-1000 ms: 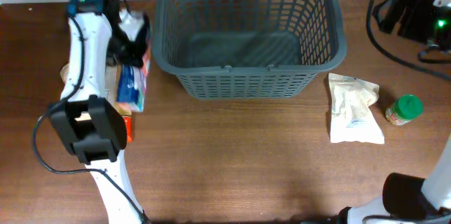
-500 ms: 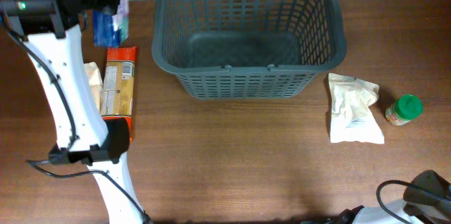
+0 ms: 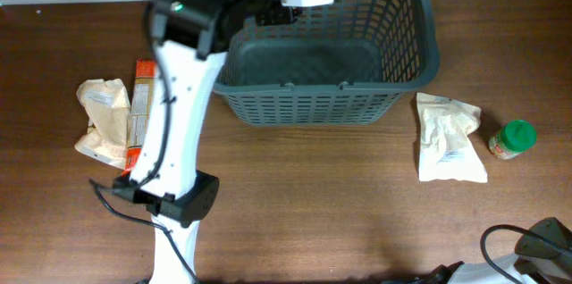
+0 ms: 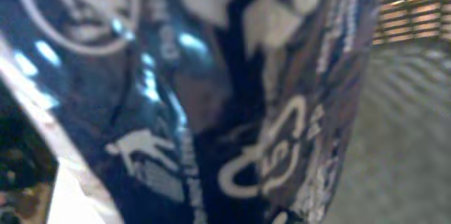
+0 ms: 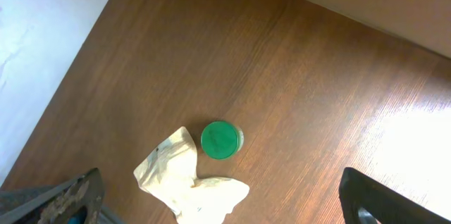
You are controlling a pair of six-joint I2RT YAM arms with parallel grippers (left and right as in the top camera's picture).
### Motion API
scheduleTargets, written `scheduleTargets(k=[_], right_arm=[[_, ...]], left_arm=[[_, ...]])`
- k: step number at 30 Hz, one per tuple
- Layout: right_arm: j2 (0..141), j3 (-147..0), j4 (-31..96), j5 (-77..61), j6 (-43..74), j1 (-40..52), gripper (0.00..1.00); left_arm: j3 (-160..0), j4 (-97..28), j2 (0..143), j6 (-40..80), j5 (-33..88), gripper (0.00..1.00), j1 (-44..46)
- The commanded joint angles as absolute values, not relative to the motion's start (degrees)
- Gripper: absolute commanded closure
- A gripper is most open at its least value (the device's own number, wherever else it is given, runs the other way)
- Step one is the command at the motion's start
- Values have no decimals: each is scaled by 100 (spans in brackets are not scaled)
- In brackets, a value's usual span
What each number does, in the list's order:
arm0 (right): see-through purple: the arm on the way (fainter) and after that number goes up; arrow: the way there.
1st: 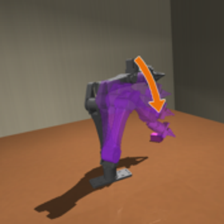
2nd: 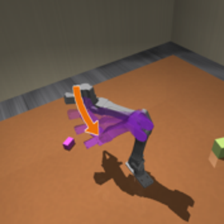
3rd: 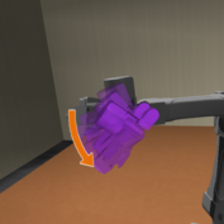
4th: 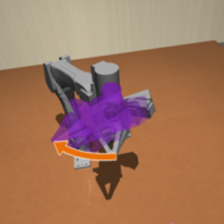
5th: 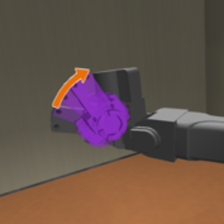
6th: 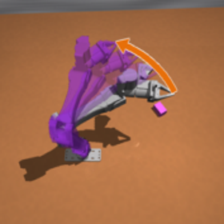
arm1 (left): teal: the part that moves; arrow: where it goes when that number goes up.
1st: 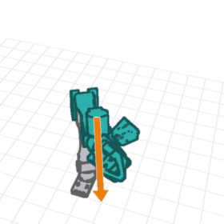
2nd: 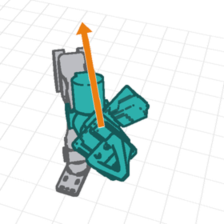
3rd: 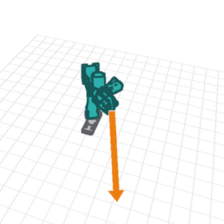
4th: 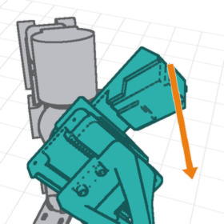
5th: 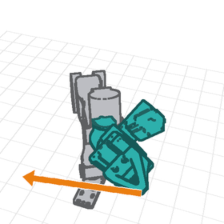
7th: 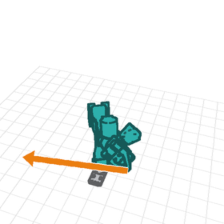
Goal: Pack container
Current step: 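Lift the blue box with the left gripper and drop it into the basket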
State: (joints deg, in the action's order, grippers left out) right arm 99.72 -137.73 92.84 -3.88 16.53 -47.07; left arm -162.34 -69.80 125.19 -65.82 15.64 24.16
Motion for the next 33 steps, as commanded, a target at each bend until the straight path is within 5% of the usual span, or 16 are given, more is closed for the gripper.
scheduleTargets(k=[1,14,15,16,17,18,23,33], right_arm=[[9970,-13791,9279,-333,1702,-4729,1],[9970,-13791,9279,-333,1702,-4729,1],[9970,-13791,9279,-333,1702,-4729,1],[9970,-13791,9279,-333,1702,-4729,1],[9970,-13791,9279,-333,1702,-4729,1],[9970,-13791,9279,-333,1702,-4729,1],[9970,-13791,9279,-333,1702,-4729,1],[9970,-13791,9279,-333,1704,-4729,1]], left_arm=[[-15487,-6184,12803,-7037,1496,98,2351],[-14814,-5708,14361,-6984,445,97,2320],[-14814,-5710,14361,-6960,445,89,2320],[-14816,-5708,14361,-6788,443,71,2320],[-14816,-5712,14341,-6547,438,26,2322],[-14818,-5749,14293,-6007,432,1,2340],[-15023,-6410,13434,-3658,58,1,2344],[-15268,-8134,10700,-2412,-165,1,1883]])
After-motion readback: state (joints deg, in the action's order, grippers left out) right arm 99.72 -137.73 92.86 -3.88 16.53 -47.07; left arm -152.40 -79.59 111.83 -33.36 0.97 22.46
